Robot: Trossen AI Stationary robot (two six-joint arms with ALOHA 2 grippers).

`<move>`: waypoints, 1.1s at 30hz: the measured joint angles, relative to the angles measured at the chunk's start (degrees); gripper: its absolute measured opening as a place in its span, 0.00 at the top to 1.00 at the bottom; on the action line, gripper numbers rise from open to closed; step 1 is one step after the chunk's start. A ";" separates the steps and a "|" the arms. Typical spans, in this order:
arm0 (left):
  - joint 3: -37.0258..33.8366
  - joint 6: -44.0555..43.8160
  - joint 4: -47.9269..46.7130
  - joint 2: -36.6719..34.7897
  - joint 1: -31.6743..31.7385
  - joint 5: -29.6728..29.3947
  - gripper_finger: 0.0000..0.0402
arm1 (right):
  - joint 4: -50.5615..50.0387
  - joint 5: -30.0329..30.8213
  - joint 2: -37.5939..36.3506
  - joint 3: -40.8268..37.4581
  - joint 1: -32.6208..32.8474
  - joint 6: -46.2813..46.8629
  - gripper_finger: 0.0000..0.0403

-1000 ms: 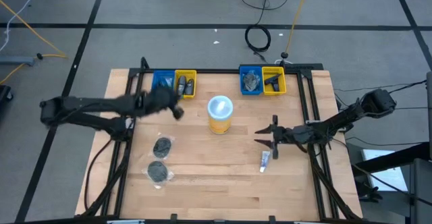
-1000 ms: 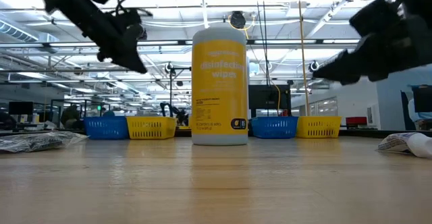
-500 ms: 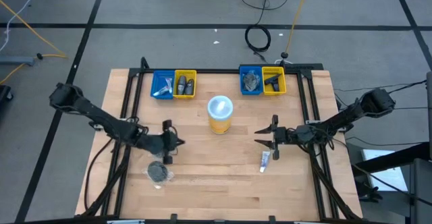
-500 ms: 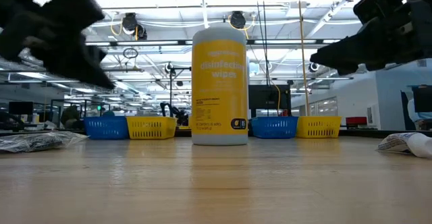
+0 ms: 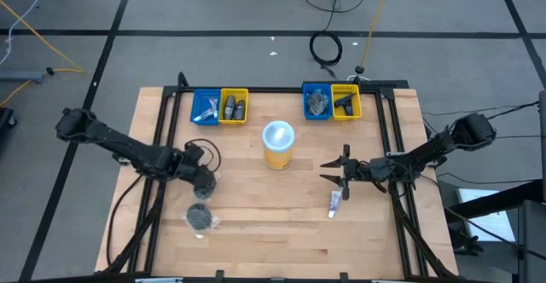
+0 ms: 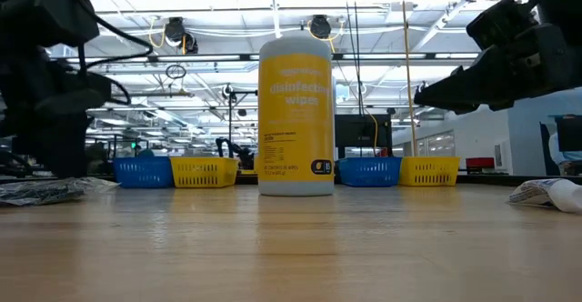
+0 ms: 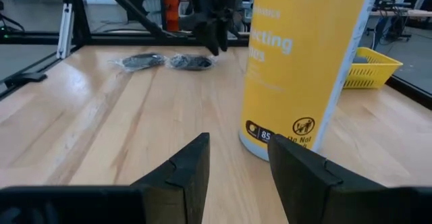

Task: Pick & Place Travel size toiletries
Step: Put the top hairbrush into the right blue bin

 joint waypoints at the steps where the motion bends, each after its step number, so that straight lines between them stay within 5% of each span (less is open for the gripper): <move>1: 0.00 -0.30 -0.31 0.00 0.17 1.59 0.44 | -0.06 -0.01 0.01 0.00 0.00 0.13 0.65; 7: 0.00 0.14 -0.18 0.15 0.20 3.86 0.44 | -0.02 -0.25 0.01 0.00 0.02 0.50 0.65; 20: -6.39 1.25 8.95 -0.08 0.13 5.23 0.96 | 0.03 -0.48 0.02 0.00 0.02 0.96 0.65; 25: -4.32 5.20 10.92 0.27 -1.02 2.37 0.97 | 0.70 -0.60 0.03 0.02 0.07 1.33 0.65; 33: -2.86 24.29 44.47 2.58 -1.42 -3.89 1.00 | -0.17 -1.78 0.01 2.03 0.89 2.62 0.65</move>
